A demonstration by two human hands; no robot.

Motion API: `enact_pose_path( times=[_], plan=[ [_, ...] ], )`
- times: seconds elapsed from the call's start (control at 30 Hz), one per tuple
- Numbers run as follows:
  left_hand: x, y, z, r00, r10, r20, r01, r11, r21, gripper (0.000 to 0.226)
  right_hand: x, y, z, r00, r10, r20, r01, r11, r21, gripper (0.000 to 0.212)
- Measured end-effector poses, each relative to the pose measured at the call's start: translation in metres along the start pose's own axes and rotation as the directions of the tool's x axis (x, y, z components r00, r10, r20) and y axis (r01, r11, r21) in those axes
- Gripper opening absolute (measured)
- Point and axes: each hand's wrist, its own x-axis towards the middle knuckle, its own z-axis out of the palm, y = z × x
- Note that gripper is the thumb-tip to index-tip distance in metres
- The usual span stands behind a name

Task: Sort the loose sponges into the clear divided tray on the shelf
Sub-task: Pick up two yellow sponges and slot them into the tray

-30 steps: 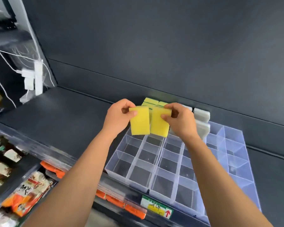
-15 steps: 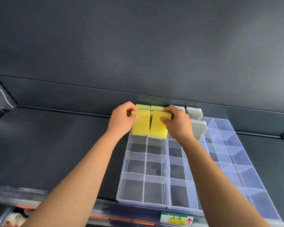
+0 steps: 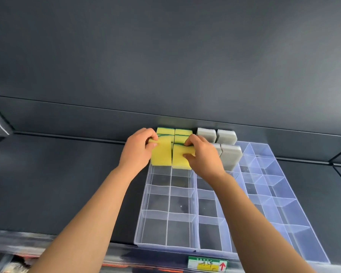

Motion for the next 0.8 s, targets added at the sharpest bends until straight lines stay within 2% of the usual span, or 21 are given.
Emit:
enact_pose_path(
  times=[0.17,0.3,0.5,0.63,0.7,0.8],
  plan=[
    [-0.001,0.002,0.001,0.994,0.109,0.017,-0.11,0.993,0.048,0.013,-0.001,0.004,0.005,0.998,-0.034,0.056,0.041,0.991,-0.129,0.025],
    [-0.001,0.001,0.004,0.99,0.141,0.016,-0.142,0.982,0.126,0.014,-0.006,0.006,0.014,0.999,-0.05,-0.012,0.047,0.985,-0.168,0.023],
    [-0.002,0.004,0.018,0.984,0.148,-0.099,-0.134,0.981,0.138,0.016,-0.006,0.008,0.017,0.99,-0.129,-0.058,0.113,0.968,-0.226,0.019],
    [-0.005,0.002,0.024,0.986,0.079,-0.144,-0.068,0.994,0.082,0.014,-0.008,0.011,0.019,0.983,-0.157,-0.099,0.134,0.969,-0.208,0.019],
    [-0.005,0.0,0.02,0.993,0.062,-0.105,-0.058,0.997,0.041,0.01,-0.009,0.012,0.019,0.982,-0.155,-0.105,0.132,0.972,-0.195,0.02],
    [-0.003,-0.004,0.015,0.998,0.068,-0.003,-0.068,0.996,0.057,0.021,-0.009,0.012,0.02,0.983,-0.151,-0.102,0.13,0.973,-0.189,0.02]
  ],
)
